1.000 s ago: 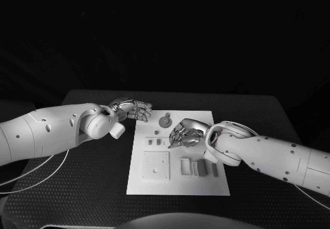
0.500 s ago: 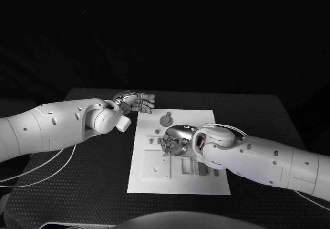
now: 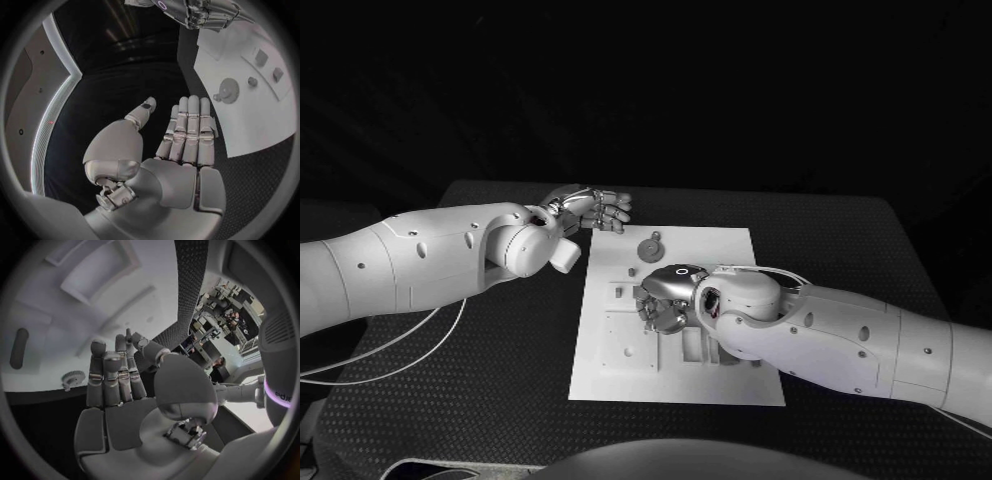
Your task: Assemble the parts on the task board
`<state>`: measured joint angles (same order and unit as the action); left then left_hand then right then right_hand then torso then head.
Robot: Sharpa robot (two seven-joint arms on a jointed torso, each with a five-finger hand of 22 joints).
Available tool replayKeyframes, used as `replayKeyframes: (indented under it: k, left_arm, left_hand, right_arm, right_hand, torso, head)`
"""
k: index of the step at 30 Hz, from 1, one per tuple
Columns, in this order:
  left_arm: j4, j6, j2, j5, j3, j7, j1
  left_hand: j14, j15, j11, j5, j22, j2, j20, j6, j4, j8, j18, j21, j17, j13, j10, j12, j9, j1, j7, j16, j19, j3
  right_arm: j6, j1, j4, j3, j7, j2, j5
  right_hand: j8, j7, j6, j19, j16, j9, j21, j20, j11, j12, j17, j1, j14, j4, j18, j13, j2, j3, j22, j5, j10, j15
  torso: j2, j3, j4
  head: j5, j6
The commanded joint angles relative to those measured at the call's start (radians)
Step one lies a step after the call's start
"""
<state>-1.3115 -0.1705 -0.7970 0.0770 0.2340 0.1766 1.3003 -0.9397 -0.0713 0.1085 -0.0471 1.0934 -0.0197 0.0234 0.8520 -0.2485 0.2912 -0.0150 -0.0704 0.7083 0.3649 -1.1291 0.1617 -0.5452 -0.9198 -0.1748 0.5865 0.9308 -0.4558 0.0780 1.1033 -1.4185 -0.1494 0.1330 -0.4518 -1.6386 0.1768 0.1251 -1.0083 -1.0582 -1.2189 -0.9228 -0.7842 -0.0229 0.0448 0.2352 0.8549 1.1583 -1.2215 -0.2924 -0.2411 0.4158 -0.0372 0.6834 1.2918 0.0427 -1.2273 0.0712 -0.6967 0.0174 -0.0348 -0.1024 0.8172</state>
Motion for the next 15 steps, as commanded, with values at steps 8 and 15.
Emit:
replayKeyframes:
  k: [8, 15]
  left_arm:
    - [-0.005, -0.005, 0.004, 0.011, -0.001, 0.019, 0.002]
    - [-0.004, 0.000, 0.005, 0.012, -0.001, 0.018, 0.002]
  left_hand:
    - [-0.006, -0.002, 0.004, -0.004, -0.002, 0.000, 0.002, 0.006, -0.009, 0.005, 0.000, 0.004, -0.002, -0.002, 0.002, -0.002, 0.001, -0.013, 0.000, -0.004, -0.001, 0.000]
    - [-0.006, -0.002, 0.005, -0.004, -0.003, 0.000, 0.002, 0.005, -0.010, 0.004, 0.001, 0.004, -0.002, -0.002, 0.003, -0.002, 0.001, -0.014, 0.000, -0.005, -0.001, 0.001]
  right_arm:
    - [-0.007, -0.001, -0.003, -0.006, 0.003, 0.005, -0.070]
    - [-0.007, -0.003, -0.001, -0.009, 0.001, 0.009, -0.070]
  right_hand:
    - [0.006, -0.007, -0.003, -0.009, 0.001, -0.002, -0.006, 0.004, -0.005, 0.006, -0.002, 0.008, -0.008, 0.000, -0.021, 0.000, -0.005, 0.010, 0.002, 0.003, 0.001, 0.000]
    - [0.006, -0.007, -0.003, -0.009, 0.002, -0.002, -0.006, 0.004, -0.005, 0.006, -0.002, 0.008, -0.008, 0.000, -0.021, 0.000, -0.005, 0.010, 0.002, 0.003, 0.001, 0.000]
  torso:
    - [0.000, 0.0000, -0.0011]
    - [0.000, 0.0001, -0.0011]
  head:
    - [-0.002, 0.004]
    - [-0.005, 0.007]
